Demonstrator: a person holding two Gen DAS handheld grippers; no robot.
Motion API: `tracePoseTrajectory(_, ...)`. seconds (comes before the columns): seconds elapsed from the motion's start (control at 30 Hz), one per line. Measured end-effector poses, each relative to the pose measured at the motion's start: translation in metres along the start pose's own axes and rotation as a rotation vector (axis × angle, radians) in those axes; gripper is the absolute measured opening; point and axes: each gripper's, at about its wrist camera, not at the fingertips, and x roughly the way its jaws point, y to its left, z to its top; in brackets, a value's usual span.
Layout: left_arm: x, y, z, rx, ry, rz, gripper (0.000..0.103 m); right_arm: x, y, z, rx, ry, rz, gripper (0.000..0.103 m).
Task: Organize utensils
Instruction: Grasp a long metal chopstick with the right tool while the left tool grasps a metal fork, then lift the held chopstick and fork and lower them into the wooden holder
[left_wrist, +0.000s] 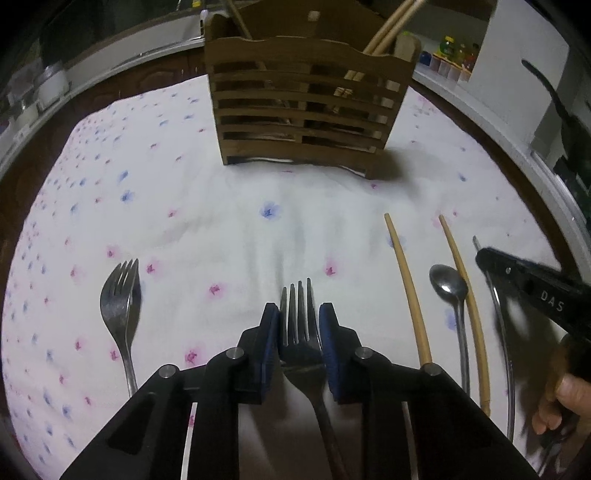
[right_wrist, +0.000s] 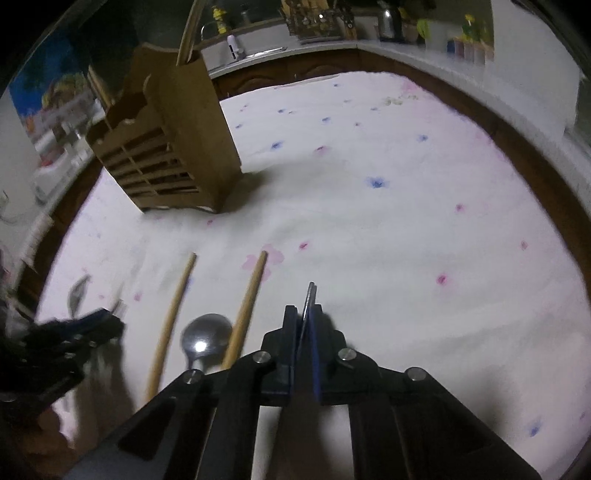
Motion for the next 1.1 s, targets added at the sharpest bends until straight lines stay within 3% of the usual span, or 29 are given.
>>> tracePoseTrajectory(0.4, -0.057, 0.029, -0.016, -0.083, -0.077, -0.083, 0.016, -0.061, 0.019, -0.003, -0.012, -0.103, 0.103, 0.004)
tracePoseTrajectory(0.43, -0.064, 0.032, -0.018, -0.088, -0.086, -0.088, 0.014, -0.068, 0.021, -0.004, -0.013, -0.113, 0.109, 0.004)
tracePoseTrajectory(0.47, -0.071, 0.034, -0.02, -0.092, -0.097, -0.093, 0.004, -0.07, 0.021, -0.004, -0.013, -0.118, 0.113, 0.004)
tracePoseTrajectory(1.1, -0.155, 0.049, -0.062, -0.111, -0.245, -0.119, 0.002, -0.142, 0.039, -0.018, -0.051, -0.244, 0.138, 0.004)
